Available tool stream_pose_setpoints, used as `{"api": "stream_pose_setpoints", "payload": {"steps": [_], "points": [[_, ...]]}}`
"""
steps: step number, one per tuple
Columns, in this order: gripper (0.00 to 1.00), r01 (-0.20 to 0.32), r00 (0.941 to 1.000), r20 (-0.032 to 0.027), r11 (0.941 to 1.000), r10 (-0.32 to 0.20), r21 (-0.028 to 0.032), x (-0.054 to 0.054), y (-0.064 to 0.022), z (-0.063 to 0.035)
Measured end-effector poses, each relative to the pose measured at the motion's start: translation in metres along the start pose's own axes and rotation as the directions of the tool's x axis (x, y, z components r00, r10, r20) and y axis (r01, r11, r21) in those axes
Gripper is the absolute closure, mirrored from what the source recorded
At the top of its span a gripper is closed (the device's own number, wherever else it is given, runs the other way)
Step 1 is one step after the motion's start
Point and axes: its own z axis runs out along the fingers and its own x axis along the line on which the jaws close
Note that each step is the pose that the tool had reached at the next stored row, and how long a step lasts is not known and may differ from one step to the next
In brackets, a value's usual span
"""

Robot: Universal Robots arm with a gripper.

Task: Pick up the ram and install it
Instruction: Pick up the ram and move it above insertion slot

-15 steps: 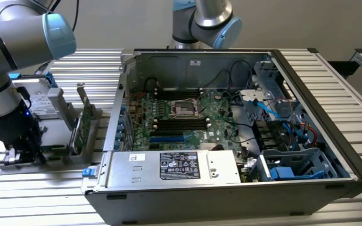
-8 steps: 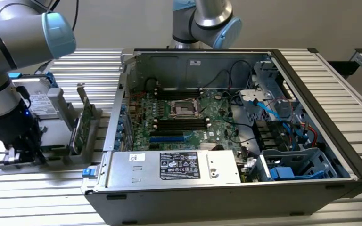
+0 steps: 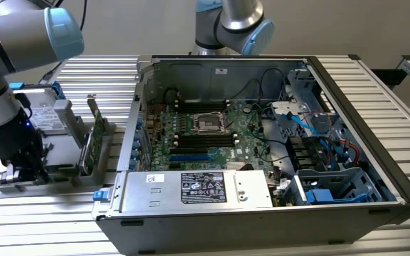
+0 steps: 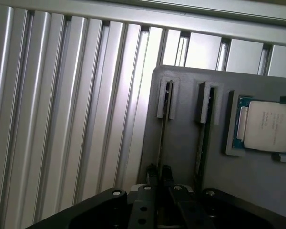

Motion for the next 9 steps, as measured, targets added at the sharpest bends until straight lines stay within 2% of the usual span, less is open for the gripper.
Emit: {"api": "stream_pose_setpoints", "payload": {"steps": [7,9], "points": [[0.86,0.000,1.0000,0.0007,1.0000,0.000,0.0000,0.001,0.0004,-0.0140],[0.86,0.000,1.0000,0.0011,1.0000,0.000,-0.0001,0.002,0.0006,-0.0222]]}}
